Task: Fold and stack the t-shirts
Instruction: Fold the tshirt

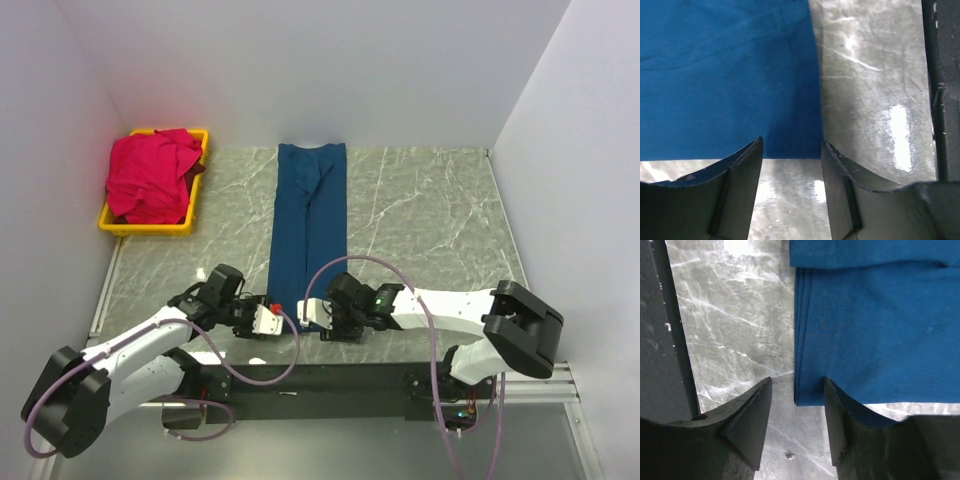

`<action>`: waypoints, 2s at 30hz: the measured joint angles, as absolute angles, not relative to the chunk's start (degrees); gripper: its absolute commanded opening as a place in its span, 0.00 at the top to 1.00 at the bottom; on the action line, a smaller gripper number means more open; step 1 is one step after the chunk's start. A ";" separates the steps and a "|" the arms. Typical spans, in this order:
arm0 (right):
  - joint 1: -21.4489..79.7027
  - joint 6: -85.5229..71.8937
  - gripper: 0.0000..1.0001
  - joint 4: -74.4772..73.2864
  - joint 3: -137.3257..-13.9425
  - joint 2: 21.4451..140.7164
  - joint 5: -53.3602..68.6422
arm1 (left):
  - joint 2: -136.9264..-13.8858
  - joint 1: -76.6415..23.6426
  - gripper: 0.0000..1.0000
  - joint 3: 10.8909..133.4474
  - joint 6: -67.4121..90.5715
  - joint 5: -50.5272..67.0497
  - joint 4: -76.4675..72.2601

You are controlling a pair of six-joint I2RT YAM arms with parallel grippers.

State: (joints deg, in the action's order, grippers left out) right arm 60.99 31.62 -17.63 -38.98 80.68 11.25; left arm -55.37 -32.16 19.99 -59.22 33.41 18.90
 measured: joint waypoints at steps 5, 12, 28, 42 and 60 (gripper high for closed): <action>60.99 31.62 0.56 -17.93 -39.38 82.15 11.16 | -58.52 -32.45 0.50 20.58 -59.86 32.84 19.51; 60.99 31.46 0.82 -18.44 -41.47 84.40 9.98 | -60.49 -32.69 0.62 21.43 -61.84 32.73 19.44; 60.60 28.53 1.00 -25.54 -42.85 71.37 11.92 | -54.24 -32.91 1.00 27.05 -59.51 35.64 31.33; 46.22 36.21 1.00 -27.35 -54.98 77.80 12.47 | -69.80 -19.35 0.99 44.56 -56.58 38.92 29.74; 33.32 45.89 1.00 -24.86 -77.08 102.87 14.06 | -100.07 -12.21 0.99 70.39 -60.31 37.58 22.28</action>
